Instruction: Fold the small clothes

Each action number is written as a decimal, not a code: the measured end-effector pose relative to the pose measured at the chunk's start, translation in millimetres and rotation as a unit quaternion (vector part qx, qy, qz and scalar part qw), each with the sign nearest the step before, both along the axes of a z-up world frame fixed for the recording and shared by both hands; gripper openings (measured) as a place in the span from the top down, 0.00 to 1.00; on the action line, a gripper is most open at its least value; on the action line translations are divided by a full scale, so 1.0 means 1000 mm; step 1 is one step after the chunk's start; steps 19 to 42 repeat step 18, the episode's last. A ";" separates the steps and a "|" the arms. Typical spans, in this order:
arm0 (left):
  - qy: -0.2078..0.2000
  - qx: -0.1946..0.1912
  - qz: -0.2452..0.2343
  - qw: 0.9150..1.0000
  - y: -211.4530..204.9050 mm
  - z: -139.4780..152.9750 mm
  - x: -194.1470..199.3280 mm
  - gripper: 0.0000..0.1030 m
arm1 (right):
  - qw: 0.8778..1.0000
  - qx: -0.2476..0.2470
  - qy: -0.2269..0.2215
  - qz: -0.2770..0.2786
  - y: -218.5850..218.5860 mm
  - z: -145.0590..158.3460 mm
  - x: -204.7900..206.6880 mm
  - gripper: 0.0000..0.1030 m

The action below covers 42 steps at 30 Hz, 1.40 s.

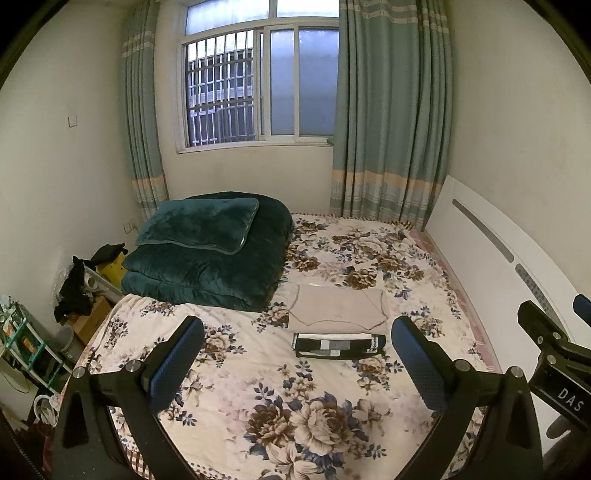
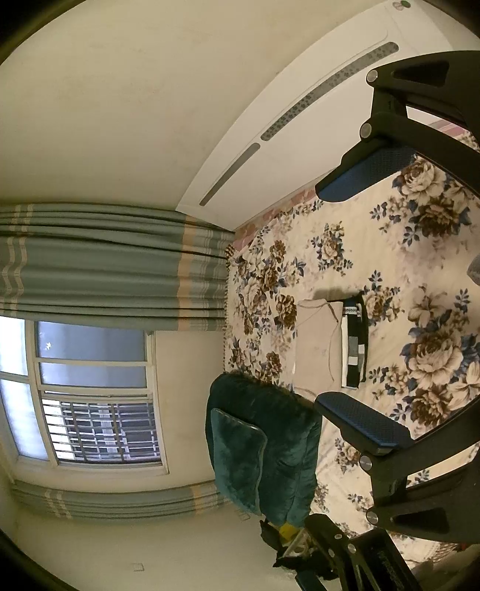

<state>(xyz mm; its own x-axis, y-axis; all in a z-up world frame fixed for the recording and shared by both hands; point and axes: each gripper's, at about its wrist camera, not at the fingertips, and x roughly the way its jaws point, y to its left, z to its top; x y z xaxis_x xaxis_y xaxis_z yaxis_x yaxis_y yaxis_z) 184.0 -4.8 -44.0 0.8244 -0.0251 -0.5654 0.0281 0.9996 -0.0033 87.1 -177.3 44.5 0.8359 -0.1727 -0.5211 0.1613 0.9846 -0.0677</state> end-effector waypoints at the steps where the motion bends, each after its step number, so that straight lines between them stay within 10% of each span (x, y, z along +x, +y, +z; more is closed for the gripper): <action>1: 0.000 -0.001 0.000 1.000 0.000 0.000 0.000 0.00 | 1.000 0.000 0.000 0.000 0.000 0.000 0.000 0.00; 42: -0.003 0.002 0.005 1.000 -0.001 0.003 0.000 0.00 | 1.000 0.002 0.001 0.005 0.004 -0.001 0.004 0.00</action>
